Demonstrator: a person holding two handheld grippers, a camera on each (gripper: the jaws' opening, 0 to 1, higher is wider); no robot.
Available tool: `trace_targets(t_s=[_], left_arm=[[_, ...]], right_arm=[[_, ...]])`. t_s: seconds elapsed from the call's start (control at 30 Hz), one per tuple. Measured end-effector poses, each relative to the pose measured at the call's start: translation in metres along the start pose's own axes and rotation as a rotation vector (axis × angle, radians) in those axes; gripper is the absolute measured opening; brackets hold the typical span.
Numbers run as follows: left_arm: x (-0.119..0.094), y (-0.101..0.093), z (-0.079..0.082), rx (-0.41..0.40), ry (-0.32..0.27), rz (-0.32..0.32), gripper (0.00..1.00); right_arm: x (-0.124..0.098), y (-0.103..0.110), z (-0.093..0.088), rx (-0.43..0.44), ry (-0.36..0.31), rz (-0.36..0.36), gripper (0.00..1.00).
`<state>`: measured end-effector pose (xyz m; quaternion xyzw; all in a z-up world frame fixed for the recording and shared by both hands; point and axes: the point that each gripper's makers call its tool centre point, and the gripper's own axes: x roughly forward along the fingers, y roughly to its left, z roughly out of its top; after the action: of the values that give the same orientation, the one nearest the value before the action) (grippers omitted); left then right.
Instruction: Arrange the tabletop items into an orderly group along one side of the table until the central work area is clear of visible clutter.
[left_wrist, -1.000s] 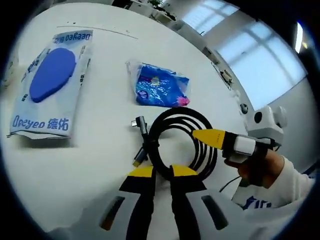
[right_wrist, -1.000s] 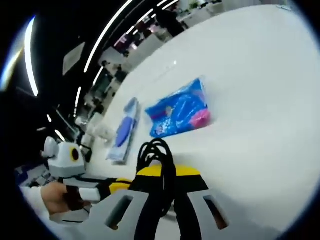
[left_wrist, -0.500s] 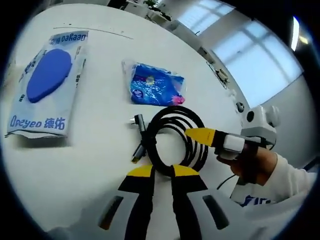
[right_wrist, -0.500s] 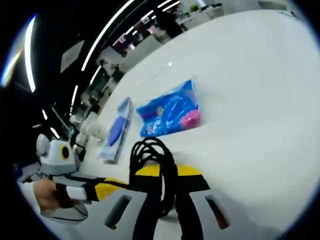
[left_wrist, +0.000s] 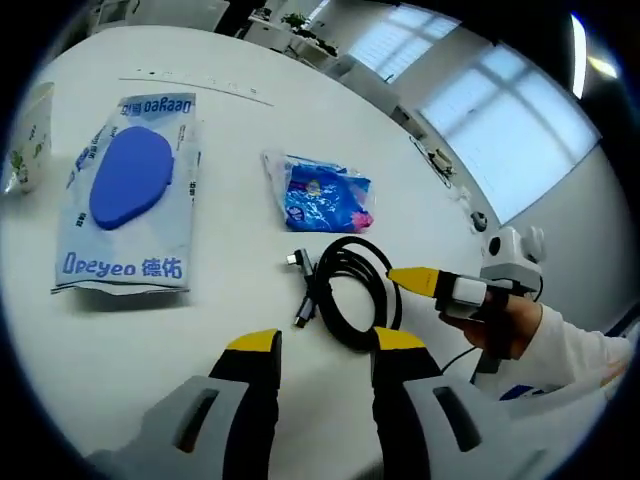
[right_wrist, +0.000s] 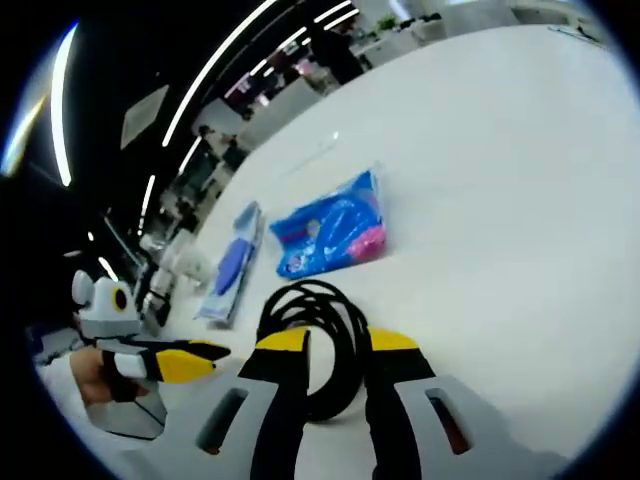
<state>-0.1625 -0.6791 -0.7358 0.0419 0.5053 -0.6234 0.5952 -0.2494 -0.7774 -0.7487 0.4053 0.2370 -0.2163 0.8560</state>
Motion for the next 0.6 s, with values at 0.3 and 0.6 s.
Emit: trace_targets(t_s=[0.3,0.6], left_arm=[[-0.037,0.03,0.007,-0.048,-0.097,0.122,0.67],[-0.07,0.061,0.004,-0.094,-0.153,0.236,0.93]], right_arm=[[-0.019,0.014,0.01,-0.061,-0.054,0.047,0.47],[-0.031,0.039,0.007,-0.166,-0.006,0.146,0.71]])
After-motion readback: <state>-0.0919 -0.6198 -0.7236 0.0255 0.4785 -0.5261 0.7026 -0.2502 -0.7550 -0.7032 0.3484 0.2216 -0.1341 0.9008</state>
